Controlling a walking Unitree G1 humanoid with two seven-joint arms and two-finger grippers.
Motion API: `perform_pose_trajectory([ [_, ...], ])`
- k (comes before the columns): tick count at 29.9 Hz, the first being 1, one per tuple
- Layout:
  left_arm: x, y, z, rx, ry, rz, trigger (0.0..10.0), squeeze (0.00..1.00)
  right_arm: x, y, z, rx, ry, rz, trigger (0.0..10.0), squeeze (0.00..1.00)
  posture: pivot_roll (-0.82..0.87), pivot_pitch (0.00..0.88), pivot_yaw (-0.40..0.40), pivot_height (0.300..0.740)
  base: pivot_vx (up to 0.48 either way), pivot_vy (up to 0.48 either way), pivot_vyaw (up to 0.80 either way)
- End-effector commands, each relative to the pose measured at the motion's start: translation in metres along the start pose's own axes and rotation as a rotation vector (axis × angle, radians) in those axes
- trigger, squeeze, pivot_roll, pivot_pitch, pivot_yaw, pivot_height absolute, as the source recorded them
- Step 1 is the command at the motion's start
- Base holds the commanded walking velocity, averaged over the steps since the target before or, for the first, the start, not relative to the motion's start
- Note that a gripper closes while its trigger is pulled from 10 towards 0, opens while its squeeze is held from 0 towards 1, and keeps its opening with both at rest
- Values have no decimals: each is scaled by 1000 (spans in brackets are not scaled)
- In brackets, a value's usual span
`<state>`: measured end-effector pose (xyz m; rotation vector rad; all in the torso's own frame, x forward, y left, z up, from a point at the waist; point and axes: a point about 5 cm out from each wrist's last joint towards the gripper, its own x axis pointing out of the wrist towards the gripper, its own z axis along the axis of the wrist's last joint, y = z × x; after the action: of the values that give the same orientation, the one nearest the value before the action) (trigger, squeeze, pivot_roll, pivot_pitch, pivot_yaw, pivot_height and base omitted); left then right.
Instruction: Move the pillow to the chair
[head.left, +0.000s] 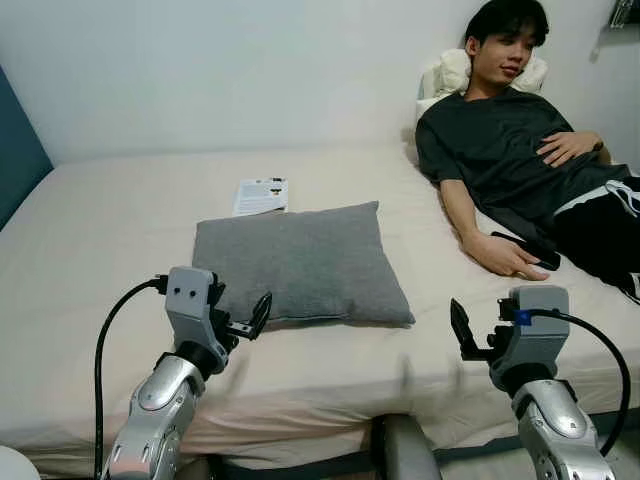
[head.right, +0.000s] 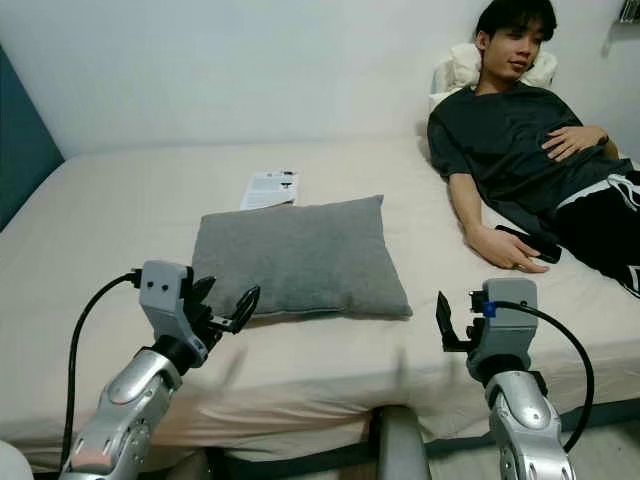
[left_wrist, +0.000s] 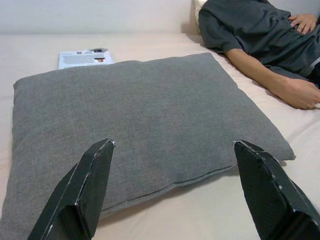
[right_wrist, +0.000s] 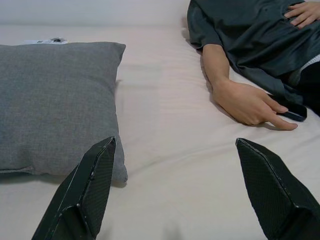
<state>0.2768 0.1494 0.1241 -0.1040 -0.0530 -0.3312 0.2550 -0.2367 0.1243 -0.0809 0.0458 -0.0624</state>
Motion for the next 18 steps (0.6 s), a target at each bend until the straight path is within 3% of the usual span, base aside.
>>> perform_pose_trajectory([
  [1, 1, 2, 3, 35, 3, -1, 10000, 0, 0, 3, 3, 8, -10, 8, 10000, 0, -110, 45, 12, 376, 0, 0, 0],
  [18, 1, 3, 2, 38, 5, 2, 10000, 0, 2, 3, 2, 12, -8, 9, 10000, 0, -108, 44, 11, 376, 0, 0, 0],
])
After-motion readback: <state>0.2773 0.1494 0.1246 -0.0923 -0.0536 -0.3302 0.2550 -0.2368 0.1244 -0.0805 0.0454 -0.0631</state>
